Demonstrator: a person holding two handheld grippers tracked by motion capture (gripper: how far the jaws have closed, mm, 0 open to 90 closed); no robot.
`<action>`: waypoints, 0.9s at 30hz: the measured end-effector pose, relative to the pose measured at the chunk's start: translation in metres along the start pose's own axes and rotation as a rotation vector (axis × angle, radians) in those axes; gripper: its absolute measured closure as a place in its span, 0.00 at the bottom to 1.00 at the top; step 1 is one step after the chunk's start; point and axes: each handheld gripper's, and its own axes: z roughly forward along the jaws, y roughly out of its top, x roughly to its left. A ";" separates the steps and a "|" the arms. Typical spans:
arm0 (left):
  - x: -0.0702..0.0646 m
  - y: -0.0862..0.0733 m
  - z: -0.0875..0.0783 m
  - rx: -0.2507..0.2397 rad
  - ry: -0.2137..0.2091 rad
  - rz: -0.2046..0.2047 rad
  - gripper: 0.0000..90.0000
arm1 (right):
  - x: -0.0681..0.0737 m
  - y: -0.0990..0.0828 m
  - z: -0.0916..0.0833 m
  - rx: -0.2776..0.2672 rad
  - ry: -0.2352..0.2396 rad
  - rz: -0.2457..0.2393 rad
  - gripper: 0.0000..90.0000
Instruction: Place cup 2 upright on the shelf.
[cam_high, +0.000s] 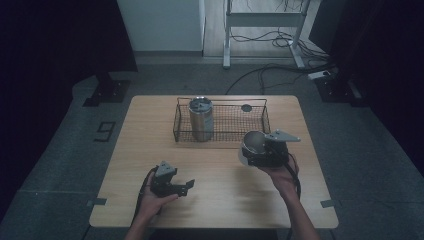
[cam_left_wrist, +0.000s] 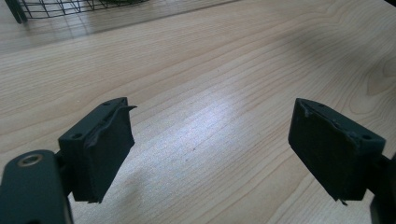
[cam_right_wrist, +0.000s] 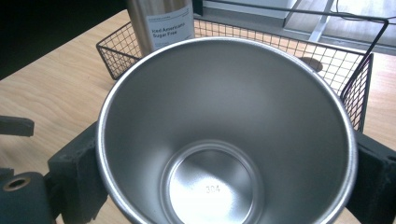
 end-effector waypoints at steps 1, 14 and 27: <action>0.000 0.000 0.000 0.000 0.000 -0.001 0.15 | 0.000 0.001 0.000 -0.002 -0.002 0.001 0.08; 0.003 0.000 -0.003 0.000 -0.004 -0.010 0.16 | -0.002 0.018 0.002 -0.011 -0.014 0.007 0.08; 0.004 -0.001 -0.004 0.002 -0.005 -0.017 0.16 | -0.002 0.036 0.005 -0.019 -0.023 0.002 0.08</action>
